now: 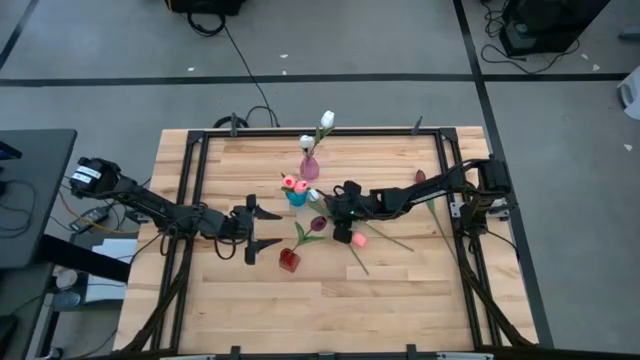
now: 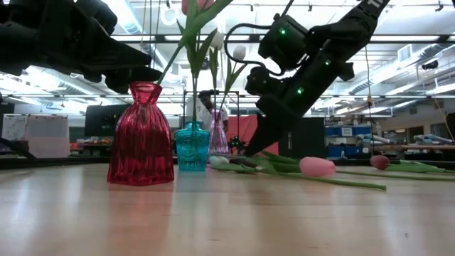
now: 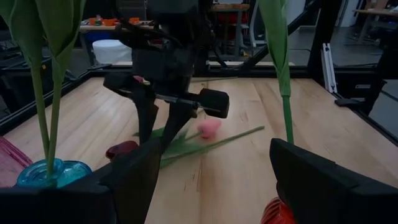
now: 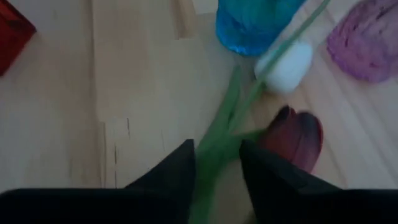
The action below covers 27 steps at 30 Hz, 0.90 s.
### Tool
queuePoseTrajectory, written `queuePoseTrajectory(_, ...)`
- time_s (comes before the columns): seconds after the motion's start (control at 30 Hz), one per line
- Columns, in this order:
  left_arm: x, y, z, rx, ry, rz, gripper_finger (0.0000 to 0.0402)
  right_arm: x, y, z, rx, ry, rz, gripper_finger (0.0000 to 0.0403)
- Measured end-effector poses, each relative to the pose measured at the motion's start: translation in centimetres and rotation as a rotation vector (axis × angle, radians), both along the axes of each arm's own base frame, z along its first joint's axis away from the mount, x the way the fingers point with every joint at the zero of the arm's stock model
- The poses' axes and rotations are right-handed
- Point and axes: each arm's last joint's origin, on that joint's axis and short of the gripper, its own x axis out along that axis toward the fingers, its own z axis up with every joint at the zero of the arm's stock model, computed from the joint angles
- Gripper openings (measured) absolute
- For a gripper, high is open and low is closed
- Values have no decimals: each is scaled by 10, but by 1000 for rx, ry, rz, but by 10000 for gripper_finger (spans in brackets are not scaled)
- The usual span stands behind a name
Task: Sort flowers into vase by color
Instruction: Put the pink flower into the blue vase, then put the bottom red flower into the red vase
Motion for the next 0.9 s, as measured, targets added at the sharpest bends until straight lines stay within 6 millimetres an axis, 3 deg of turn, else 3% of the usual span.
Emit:
queuePoseTrajectory(0.17,0,0,0,0,1,0,307,-5,-3,-4,66,57,-38,62)
queuePoseTrajectory(0.3,0,0,0,0,1,0,307,-7,-3,-5,85,76,-25,41)
queuePoseTrajectory(0.7,0,0,0,0,1,0,307,-41,-10,30,80,222,-103,80)
queuePoseTrajectory(0.9,0,0,0,0,1,0,307,-50,-9,37,101,254,-110,114)
